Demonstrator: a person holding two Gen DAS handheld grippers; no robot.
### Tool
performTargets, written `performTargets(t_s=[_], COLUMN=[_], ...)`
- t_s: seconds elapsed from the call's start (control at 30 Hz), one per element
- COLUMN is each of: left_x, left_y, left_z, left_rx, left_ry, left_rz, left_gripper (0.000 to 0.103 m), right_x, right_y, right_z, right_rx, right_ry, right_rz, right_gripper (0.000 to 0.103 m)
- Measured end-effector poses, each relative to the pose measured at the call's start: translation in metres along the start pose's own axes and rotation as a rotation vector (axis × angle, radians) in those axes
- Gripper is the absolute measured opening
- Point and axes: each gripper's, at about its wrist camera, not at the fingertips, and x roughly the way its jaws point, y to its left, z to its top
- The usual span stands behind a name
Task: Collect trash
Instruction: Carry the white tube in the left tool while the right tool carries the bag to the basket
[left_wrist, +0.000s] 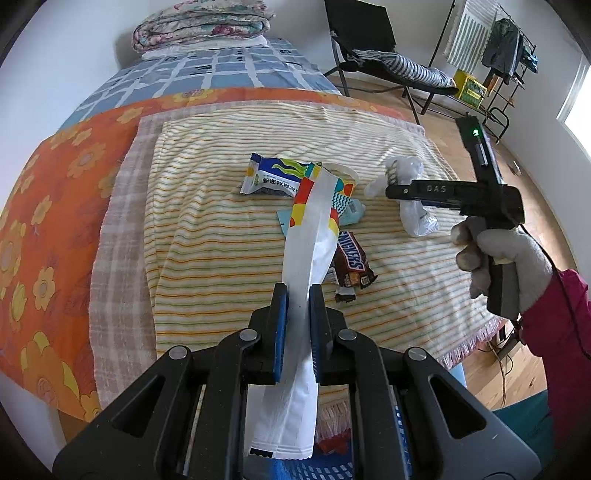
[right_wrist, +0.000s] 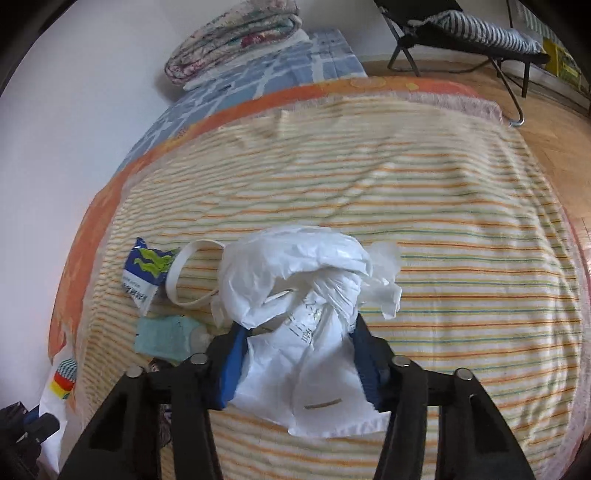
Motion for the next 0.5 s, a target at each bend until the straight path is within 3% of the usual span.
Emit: performTargets(t_s=[0.5], left_x=[-0.039], left_y=[-0.015], left_z=[-0.039], left_rx=[0.036], left_ry=[-0.027], left_rz=[-0.029], left_gripper=[0.01], right_x=[-0.101], right_y=[0.034], right_z=[-0.051], right_rx=[-0.098], right_ry=[-0.101], right_rz=[0.122], right_gripper=[0.052])
